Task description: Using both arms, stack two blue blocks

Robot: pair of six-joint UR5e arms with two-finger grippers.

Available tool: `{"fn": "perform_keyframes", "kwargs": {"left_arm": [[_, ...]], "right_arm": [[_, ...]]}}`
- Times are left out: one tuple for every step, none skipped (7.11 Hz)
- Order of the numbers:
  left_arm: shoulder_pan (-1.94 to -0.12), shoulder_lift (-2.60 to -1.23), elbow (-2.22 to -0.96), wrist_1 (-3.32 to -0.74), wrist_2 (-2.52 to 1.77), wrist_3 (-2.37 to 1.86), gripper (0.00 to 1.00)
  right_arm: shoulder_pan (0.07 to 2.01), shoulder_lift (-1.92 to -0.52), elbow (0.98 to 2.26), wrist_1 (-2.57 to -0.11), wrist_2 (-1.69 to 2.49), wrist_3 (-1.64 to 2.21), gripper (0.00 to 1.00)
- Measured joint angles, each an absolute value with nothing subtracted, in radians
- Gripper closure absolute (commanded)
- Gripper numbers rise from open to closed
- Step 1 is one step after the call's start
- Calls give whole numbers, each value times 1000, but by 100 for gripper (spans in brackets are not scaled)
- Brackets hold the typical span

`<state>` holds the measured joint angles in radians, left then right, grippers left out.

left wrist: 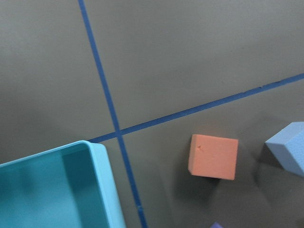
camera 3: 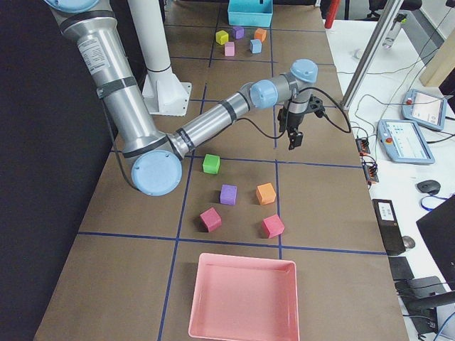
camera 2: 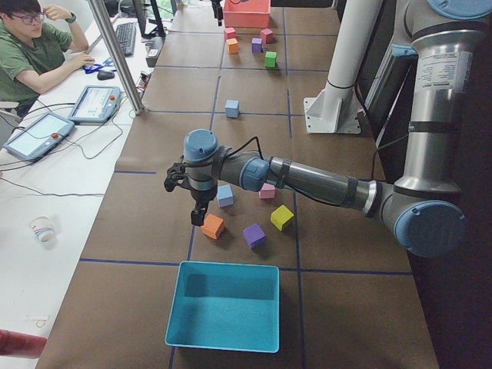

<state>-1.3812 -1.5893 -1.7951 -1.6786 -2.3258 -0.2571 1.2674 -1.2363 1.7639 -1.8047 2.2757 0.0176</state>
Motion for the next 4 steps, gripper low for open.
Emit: {"fn": "perform_keyframes", "kwargs": {"left_arm": [[-1324,-1589,-1802,-1750,-2319,-476,0],[-1270,-1588,-1805,-1816,-2302,-667,0],[-1209,-1584,-1806,-1880,-2256,-837,0],[-1124,-1584,-1805,-1928,-2181,-988,0]], "right_arm": [[1366,-1327,1758,-1805,2297,-179,1],[1453,-1399,1745,-1803,2326,-337,1],[1524,-1466,1735,-1801,2343,-453,1],[1564,-1513,1731,-1798,2347,-504,1]]}}
